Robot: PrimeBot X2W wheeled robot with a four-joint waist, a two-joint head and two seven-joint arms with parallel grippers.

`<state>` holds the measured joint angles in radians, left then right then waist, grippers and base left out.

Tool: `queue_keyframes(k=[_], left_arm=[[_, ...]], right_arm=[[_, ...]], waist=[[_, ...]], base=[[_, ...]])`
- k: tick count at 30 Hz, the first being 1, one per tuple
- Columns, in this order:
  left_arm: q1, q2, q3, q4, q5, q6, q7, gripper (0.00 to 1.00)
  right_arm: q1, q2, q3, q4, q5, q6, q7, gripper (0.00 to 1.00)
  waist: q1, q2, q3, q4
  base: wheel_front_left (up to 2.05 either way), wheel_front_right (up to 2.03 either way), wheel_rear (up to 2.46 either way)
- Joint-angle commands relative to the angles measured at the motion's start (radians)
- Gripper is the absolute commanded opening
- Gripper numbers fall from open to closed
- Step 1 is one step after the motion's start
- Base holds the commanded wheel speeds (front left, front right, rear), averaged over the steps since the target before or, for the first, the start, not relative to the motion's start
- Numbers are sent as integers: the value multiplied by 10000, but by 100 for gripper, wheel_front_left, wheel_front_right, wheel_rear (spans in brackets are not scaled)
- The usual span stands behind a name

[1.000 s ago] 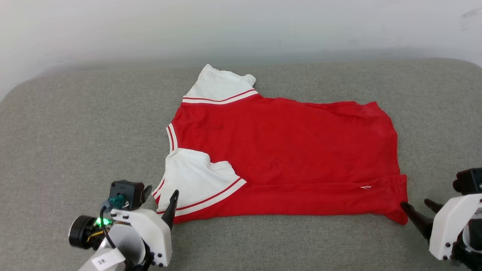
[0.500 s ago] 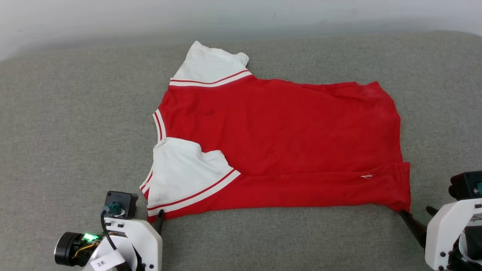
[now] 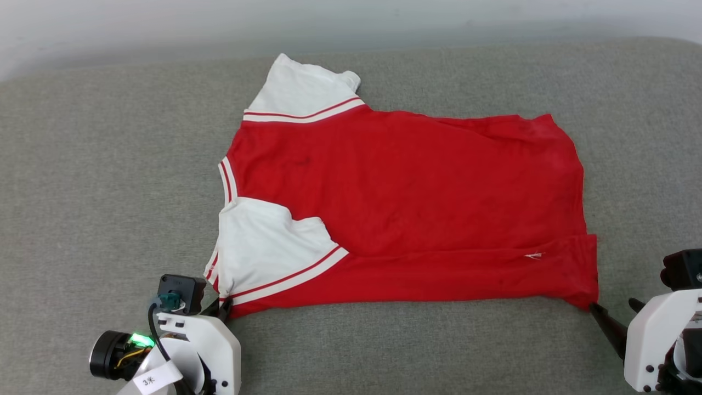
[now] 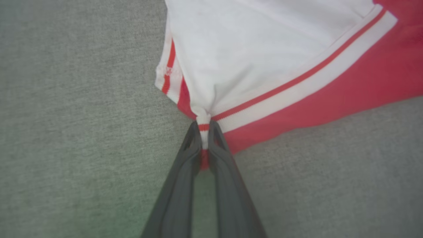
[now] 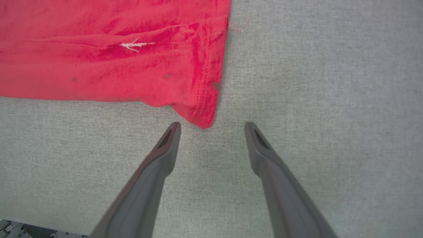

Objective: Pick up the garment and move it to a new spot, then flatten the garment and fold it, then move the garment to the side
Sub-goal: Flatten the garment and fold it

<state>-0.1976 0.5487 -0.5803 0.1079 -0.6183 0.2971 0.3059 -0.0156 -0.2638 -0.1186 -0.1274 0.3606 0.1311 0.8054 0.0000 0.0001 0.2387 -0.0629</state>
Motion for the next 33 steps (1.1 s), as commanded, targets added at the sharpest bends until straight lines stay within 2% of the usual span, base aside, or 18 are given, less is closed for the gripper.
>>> queue_keyframes(k=[1,15,26,27,28,29,30,33], left_arm=[[236,-1,-42,186,-81,-35,-48,0],[254,95,-34,-1650,267,219,-560,0],[-70,161,-102,-1993,433,226,-517,0],[-104,176,-89,-1977,430,228,-509,0],[-130,190,-76,-1946,429,240,-497,0],[-135,205,-69,-1915,423,247,-478,0],[-129,227,-74,-1879,425,252,-465,0],[-111,234,-87,-1790,409,247,-482,0]], right_arm=[[-85,-76,-10,91,-82,-8,-74,100],[-582,-2,45,1592,-138,-8,-564,100],[-1154,-101,745,3089,-550,-8,-330,100],[-1126,-80,858,3202,-489,-5,-236,89],[-1119,-62,937,3298,-437,-5,-173,45],[-1131,-56,975,3365,-413,-5,-129,7],[-1143,-90,985,3427,-385,-5,-121,0],[-1159,-301,926,3545,-366,-14,-175,0]], waist=[[0,-1,-141,85],[0,-1,-387,657],[0,-1,164,824],[0,-1,195,833],[0,-1,216,840],[0,-1,229,849],[0,-1,233,856],[0,-1,176,862]], base=[[0,0,0],[0,0,0],[0,0,0],[0,0,0],[0,0,0],[0,0,0],[0,0,0],[0,0,0]])
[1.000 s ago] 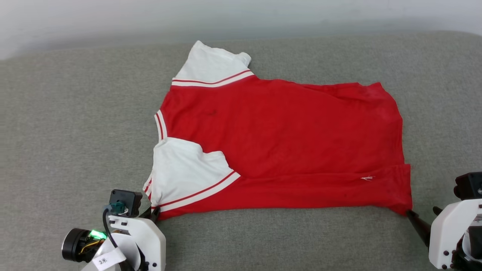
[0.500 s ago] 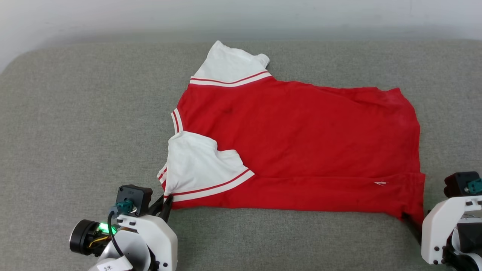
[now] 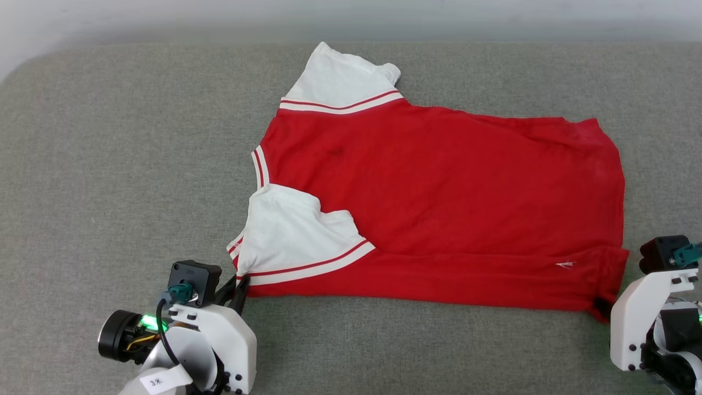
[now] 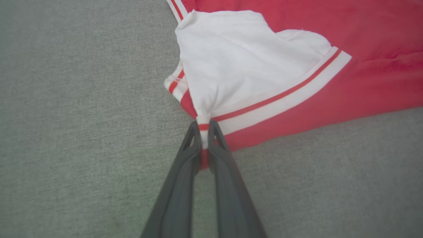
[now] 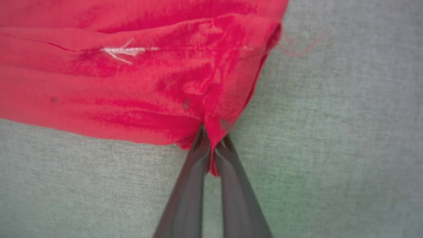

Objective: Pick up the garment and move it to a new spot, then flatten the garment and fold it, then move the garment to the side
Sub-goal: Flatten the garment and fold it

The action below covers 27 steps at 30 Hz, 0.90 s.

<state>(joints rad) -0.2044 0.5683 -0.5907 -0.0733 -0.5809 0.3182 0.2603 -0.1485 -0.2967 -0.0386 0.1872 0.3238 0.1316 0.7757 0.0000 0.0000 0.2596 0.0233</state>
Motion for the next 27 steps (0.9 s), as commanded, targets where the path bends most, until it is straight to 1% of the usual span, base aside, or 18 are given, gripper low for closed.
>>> queue_keyframes(k=[1,7,12,18,23,27], left_arm=[[-21,38,11,52,13,28,-20,0],[187,45,-101,209,-108,-54,57,0],[518,71,-279,258,-254,-91,200,0],[1176,250,-372,53,-433,53,346,0],[1735,409,-477,-324,-527,216,450,0],[1906,432,-601,-364,-498,269,543,0]], right_arm=[[162,-54,102,415,32,-20,89,0],[217,-493,-21,196,269,-20,109,0],[393,-780,-79,-248,407,-20,410,0],[985,-1098,-368,-1028,610,-20,924,0],[1688,-1117,-576,-1678,714,-20,1312,0],[2135,-937,-834,-1925,748,-20,1456,0]], waist=[[0,0,-78,-4],[0,0,-524,-70],[0,0,-987,-131],[0,0,-1435,-147],[0,0,-1536,-148],[0,0,-1460,-151]], base=[[0,0,0],[0,0,0],[0,0,0],[0,0,0],[0,0,0],[0,0,0]])
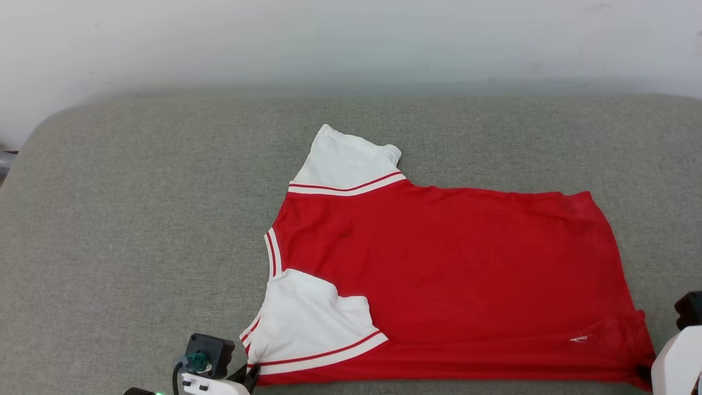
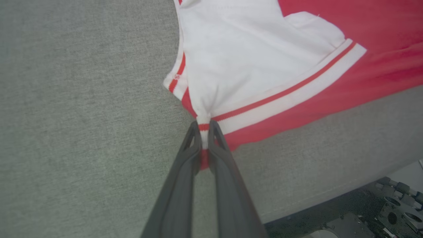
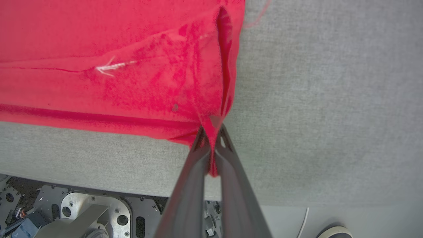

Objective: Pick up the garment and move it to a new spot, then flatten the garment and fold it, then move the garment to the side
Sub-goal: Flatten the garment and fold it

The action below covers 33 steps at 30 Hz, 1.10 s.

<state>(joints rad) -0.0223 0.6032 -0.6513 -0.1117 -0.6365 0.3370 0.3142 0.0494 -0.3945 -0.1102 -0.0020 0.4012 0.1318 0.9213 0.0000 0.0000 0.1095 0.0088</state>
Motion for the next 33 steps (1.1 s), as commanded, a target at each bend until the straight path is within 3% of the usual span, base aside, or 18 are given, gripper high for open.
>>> queue_keyframes(k=[1,10,14,15,16,17,18,26,33], left_arm=[[84,62,-31,63,74,75,13,0],[-315,-223,-270,700,-32,-378,-61,0],[-440,-281,-340,1021,-43,-509,-57,0],[-451,-290,-343,1081,-44,-529,-80,11],[-467,-290,-343,1128,-2,-510,-131,49],[-475,-299,-325,1160,19,-488,-191,100],[-494,-307,-296,1196,34,-465,-271,100],[-639,-435,-37,1097,178,-434,-1124,100],[-918,-705,530,749,522,-497,-3217,100]], right_arm=[[231,97,-127,-17,-65,-22,11,0],[14,669,-75,529,-174,-20,-416,0],[-64,598,43,878,-381,-20,-535,0],[-90,623,41,937,-382,-20,-584,0],[-135,651,49,937,-382,-20,-660,2],[-182,648,58,897,-420,-20,-800,70],[-223,681,-4,906,-429,-20,-895,100],[-296,777,-220,402,-259,-19,-1683,100],[-459,762,-130,-722,-531,-17,-3811,100]], waist=[[0,0,83,-11],[0,0,523,-44],[0,0,577,-30],[0,0,561,-29],[0,0,535,-26],[0,0,498,-21],[0,0,433,-20],[0,0,-157,-68],[0,0,-605,-196]], base=[[0,0,0],[0,0,0],[0,0,0],[0,0,0],[0,0,0],[0,0,0],[0,0,0],[0,0,0],[0,0,0]])
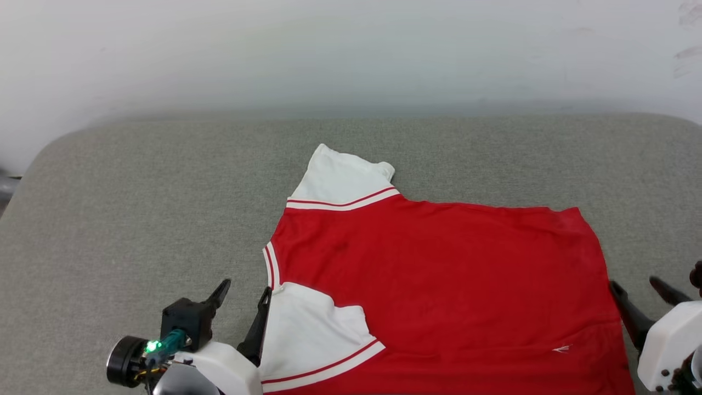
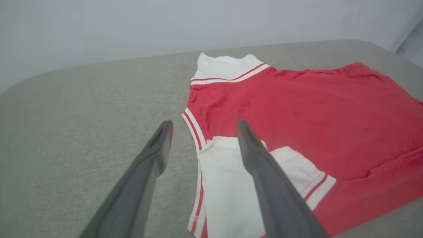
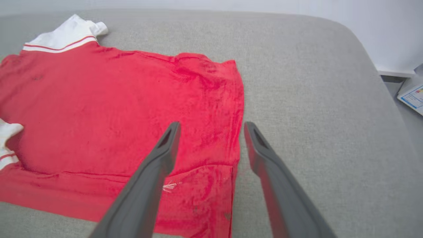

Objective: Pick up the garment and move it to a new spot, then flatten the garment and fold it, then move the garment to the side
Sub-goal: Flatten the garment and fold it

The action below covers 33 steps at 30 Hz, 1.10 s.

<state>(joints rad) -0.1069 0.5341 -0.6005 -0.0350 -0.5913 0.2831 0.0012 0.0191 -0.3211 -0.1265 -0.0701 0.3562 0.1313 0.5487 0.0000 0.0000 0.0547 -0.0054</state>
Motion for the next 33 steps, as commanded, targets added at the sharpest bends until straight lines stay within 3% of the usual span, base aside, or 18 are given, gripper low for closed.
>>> queue_keyframes(k=[1,9,15,23,27,33], left_arm=[[-73,-44,64,-30,149,16,-401,100],[-33,-512,491,205,581,-26,-2421,100],[135,-1102,1214,161,1035,-276,-2671,100],[-76,-1804,2261,419,1958,-1138,-2661,100],[-739,-1636,2441,1095,2194,-1596,-2639,100],[-2720,-763,2403,1852,2365,-2403,-1374,100]], right_arm=[[-202,72,54,-192,-80,-12,-431,100],[-5,589,273,-884,-373,-12,-3115,100],[255,1319,295,-624,-844,-12,-4937,100],[-240,1793,649,336,-1014,-10,-6390,100],[-526,1852,927,683,-948,-10,-6611,100],[-964,2068,1397,401,-1019,-12,-6594,100]], waist=[[0,0,-95,-89],[0,0,-208,-354],[0,0,-46,-534],[0,0,622,-917],[0,0,1115,-1235],[0,0,2166,-1915]], base=[[0,0,0],[0,0,0],[0,0,0],[0,0,0],[0,0,0],[0,0,0]])
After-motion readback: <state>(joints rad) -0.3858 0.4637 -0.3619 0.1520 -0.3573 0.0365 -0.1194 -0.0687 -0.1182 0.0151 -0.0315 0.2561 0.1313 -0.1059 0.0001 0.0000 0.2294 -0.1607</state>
